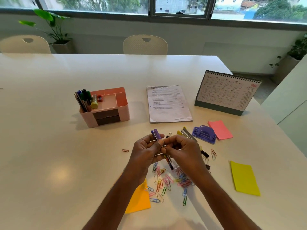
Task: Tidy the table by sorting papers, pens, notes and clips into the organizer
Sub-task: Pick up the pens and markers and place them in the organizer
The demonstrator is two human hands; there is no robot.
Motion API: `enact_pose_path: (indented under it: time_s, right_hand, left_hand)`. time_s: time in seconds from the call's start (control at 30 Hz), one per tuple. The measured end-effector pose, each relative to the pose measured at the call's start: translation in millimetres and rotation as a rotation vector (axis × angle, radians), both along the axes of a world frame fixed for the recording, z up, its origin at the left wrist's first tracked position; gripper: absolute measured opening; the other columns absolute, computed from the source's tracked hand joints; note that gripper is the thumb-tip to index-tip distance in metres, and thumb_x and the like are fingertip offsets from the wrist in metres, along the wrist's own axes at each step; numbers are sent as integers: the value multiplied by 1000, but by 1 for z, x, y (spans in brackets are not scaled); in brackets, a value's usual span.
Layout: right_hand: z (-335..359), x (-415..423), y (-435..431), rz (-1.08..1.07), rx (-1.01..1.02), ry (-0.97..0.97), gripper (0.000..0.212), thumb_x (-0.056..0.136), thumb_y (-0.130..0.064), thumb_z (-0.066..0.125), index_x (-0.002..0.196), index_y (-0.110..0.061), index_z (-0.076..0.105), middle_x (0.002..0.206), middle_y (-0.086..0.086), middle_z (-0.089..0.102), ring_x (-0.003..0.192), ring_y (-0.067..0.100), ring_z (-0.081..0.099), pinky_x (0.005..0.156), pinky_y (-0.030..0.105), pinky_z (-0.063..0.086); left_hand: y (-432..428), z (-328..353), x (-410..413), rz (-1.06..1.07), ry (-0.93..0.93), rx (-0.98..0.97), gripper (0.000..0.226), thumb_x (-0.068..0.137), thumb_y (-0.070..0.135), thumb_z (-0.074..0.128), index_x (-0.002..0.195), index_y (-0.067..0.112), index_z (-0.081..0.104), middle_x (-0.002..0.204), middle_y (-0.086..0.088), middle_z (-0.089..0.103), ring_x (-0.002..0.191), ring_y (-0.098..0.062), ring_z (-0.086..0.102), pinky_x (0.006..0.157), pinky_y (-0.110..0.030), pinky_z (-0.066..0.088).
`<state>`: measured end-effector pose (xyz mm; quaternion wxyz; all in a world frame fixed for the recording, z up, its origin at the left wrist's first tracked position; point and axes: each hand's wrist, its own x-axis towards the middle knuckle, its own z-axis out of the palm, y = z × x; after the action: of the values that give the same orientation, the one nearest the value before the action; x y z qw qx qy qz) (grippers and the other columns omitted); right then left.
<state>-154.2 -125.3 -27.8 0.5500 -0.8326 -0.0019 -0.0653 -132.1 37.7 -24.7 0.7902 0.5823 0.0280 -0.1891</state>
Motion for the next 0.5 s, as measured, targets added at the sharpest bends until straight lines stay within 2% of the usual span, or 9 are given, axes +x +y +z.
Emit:
enact_pose_path:
  time_s: [0.07, 0.2, 0.37, 0.5]
  right_hand:
    - [3, 7, 4, 36, 12, 11, 17, 87, -12, 84, 100, -22, 79, 88, -5, 78, 82, 12, 76, 75, 30, 64]
    - [20, 30, 12, 36, -42, -40, 17, 90, -15, 81, 105, -21, 78, 85, -8, 76, 78, 7, 73, 68, 21, 59]
    - [53, 77, 30, 148, -140, -182, 30, 91, -27, 81, 121, -24, 77, 107, -11, 77, 90, 6, 74, 80, 29, 64]
    - [71, 105, 50, 232, -220, -252, 25, 92, -23, 81, 117, -20, 81, 103, -9, 80, 90, 1, 74, 84, 21, 62]
  left_hand:
    - [7, 1, 3, 22, -30, 42, 24, 104, 9, 61, 127, 8, 67, 110, -17, 79, 107, -30, 77, 95, -49, 62]
    - [22, 7, 16, 68, -126, 163, 20, 105, 5, 58, 122, 8, 68, 106, -14, 80, 103, -29, 78, 93, -44, 63]
    - [40, 21, 36, 50, -292, 373, 24, 107, 4, 54, 126, 11, 66, 106, -9, 79, 98, -18, 79, 91, -33, 63]
    - [51, 31, 52, 62, -395, 493, 23, 107, 3, 51, 124, 9, 65, 104, -6, 77, 95, -14, 78, 87, -28, 63]
